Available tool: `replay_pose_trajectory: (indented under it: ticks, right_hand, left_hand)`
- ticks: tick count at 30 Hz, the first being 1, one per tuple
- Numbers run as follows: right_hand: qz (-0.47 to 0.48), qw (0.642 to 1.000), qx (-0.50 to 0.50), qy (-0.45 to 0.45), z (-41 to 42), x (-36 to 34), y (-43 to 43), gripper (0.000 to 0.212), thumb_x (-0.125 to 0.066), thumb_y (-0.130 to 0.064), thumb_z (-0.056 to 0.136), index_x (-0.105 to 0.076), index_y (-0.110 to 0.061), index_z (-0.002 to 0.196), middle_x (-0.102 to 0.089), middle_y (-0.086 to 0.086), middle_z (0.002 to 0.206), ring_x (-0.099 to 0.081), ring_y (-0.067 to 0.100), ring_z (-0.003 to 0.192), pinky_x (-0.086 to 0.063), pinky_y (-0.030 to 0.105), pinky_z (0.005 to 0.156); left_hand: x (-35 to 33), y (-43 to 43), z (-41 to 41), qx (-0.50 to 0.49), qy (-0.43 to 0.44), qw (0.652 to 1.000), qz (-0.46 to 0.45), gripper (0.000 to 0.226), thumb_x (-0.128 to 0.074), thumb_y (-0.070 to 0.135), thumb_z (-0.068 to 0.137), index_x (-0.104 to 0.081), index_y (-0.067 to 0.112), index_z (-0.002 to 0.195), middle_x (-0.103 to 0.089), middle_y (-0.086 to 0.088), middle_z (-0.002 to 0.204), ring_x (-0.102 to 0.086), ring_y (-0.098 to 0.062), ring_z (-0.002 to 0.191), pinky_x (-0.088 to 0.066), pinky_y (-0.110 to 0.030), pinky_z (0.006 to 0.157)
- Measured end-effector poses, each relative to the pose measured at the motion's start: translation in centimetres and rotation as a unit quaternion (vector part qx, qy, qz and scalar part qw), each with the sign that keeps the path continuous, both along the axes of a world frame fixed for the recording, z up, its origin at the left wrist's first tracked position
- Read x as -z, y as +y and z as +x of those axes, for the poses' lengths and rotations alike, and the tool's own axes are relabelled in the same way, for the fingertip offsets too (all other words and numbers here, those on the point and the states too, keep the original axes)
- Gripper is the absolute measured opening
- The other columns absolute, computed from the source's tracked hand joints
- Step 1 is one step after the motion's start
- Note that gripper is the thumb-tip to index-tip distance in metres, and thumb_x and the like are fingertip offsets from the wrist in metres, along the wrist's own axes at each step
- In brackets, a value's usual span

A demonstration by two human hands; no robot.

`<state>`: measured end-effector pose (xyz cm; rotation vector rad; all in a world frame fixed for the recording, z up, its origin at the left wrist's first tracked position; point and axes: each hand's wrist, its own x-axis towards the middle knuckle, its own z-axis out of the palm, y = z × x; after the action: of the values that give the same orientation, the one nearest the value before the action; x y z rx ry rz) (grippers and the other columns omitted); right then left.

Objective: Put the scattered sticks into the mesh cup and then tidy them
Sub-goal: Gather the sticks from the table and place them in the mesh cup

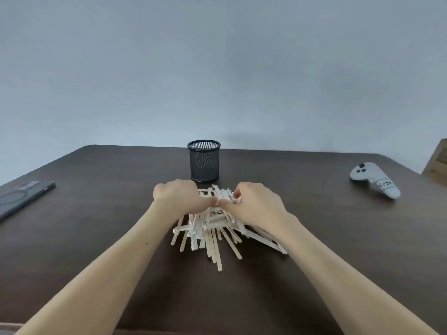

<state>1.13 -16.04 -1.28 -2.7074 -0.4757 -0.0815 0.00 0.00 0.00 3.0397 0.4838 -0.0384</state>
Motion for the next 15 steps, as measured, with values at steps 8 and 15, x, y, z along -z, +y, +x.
replay_pose_trajectory:
  ticks: [8,15]
  right_hand:
    - [-0.117,0.992,-0.039,-0.012,1.4,-0.9,2.2,0.025,-0.065,-0.034,0.090,-0.048,-0.015,0.090,-0.058,0.006,0.099,-0.057,0.029,0.087,-0.040,0.034,0.072]
    - [-0.020,0.997,-0.055,0.044,2.5,-0.4,1.8,0.022,-0.054,-0.022,0.092,-0.046,-0.012,0.074,-0.052,0.004,0.075,-0.052,0.031,0.073,-0.041,0.033,0.061]
  left_hand:
    - [-0.2,0.9,1.9,0.037,0.067,0.996,-0.053,0.026,-0.055,0.032,0.089,-0.052,0.016,0.069,-0.071,0.005,0.060,-0.053,-0.015,0.048,-0.043,-0.025,0.062]
    - [0.3,1.9,1.4,0.079,0.027,0.986,-0.141,0.041,-0.051,0.029,0.096,-0.043,0.012,0.059,-0.062,0.002,0.052,-0.042,-0.016,0.037,-0.037,-0.020,0.044]
